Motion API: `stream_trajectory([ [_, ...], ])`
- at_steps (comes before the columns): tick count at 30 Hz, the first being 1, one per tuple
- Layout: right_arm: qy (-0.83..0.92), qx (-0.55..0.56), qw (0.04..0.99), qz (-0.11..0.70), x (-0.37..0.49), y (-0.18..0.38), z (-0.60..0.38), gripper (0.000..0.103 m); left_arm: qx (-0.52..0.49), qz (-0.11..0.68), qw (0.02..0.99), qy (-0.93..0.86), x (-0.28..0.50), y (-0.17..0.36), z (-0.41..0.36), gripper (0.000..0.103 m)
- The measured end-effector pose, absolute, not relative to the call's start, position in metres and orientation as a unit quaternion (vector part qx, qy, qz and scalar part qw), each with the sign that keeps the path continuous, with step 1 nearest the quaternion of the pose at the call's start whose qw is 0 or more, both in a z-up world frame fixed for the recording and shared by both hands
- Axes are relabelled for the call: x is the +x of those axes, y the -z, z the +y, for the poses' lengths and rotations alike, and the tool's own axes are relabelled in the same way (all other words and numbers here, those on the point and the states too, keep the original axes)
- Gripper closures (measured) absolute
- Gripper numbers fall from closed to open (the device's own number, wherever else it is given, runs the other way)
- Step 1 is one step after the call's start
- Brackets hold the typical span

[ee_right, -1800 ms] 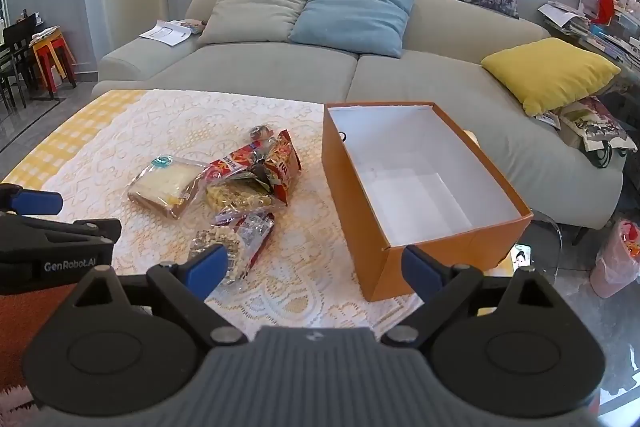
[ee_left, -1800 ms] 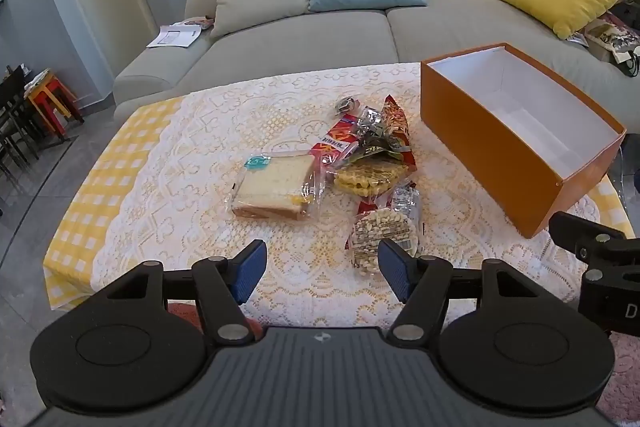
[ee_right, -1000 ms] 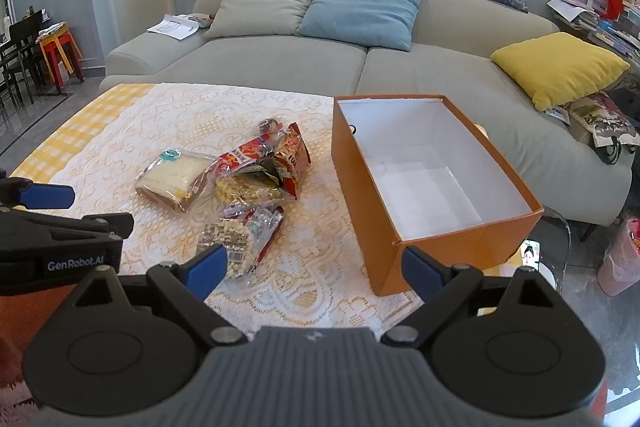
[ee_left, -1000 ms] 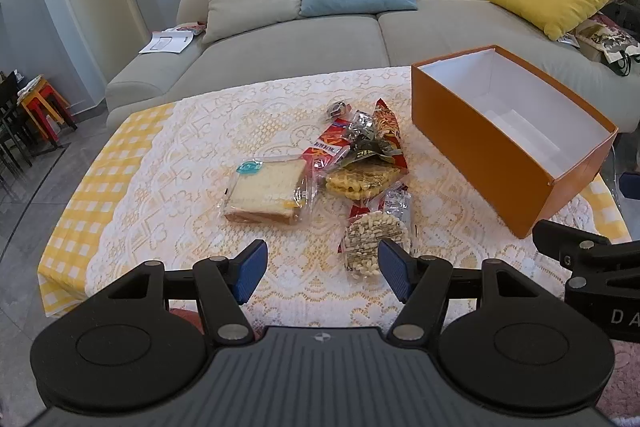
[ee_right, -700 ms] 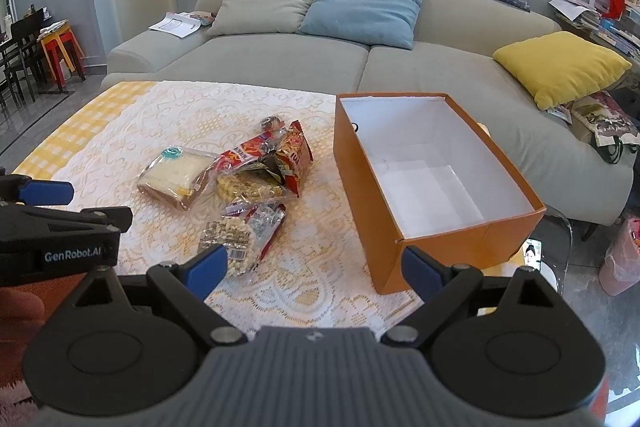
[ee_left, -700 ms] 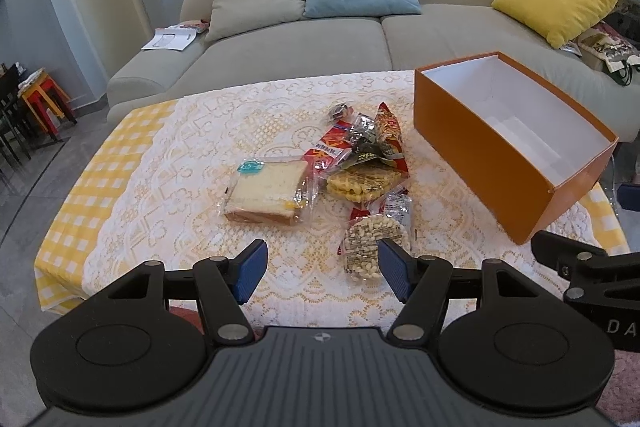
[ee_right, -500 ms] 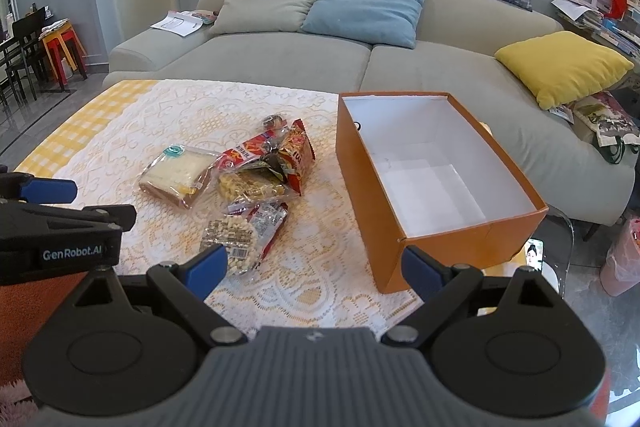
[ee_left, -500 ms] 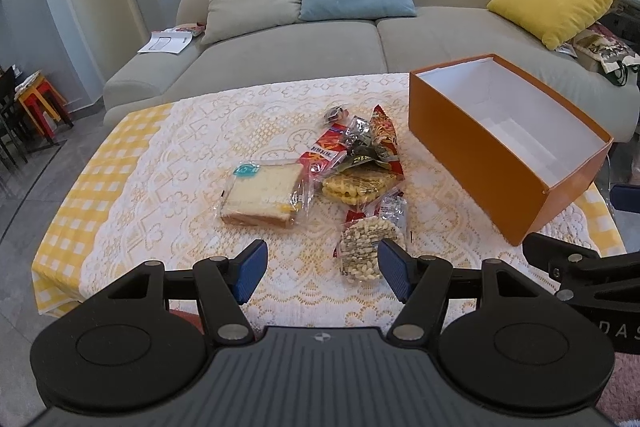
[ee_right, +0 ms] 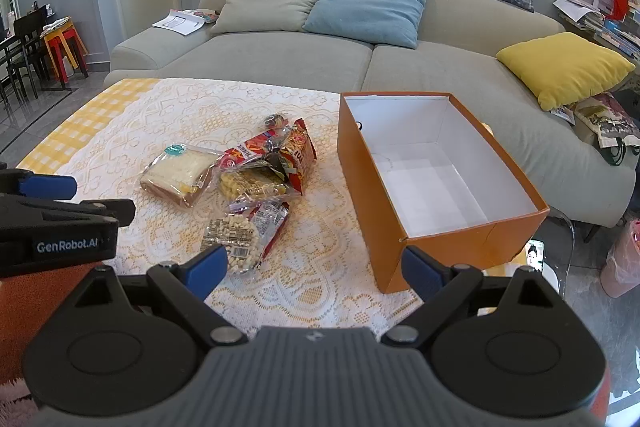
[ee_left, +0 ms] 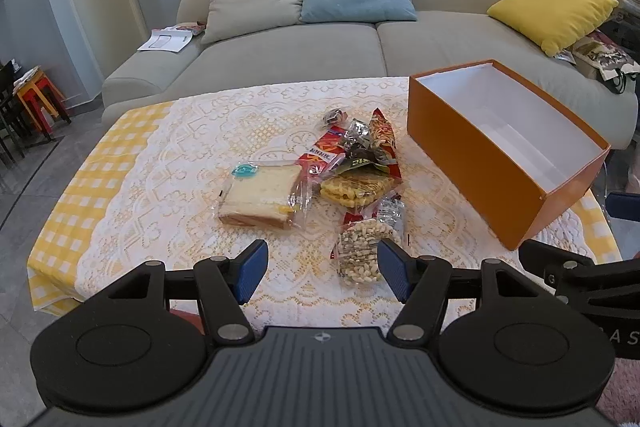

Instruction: Organize snacks

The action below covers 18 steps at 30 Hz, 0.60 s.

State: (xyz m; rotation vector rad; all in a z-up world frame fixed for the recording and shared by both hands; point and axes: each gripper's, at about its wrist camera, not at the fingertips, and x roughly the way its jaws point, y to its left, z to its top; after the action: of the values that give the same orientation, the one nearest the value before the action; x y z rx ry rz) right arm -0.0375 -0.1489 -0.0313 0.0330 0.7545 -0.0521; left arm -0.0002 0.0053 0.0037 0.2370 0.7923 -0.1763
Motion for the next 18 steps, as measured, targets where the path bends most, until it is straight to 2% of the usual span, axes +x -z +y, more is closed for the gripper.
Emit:
stream_trajectory([
  [18,0.023,0.014,0.929,0.37,-0.0369,0.0331,-0.1482,0.011,0.114,0.392,0.909,0.082,0.0013,0.0001,0.0068,0.028],
])
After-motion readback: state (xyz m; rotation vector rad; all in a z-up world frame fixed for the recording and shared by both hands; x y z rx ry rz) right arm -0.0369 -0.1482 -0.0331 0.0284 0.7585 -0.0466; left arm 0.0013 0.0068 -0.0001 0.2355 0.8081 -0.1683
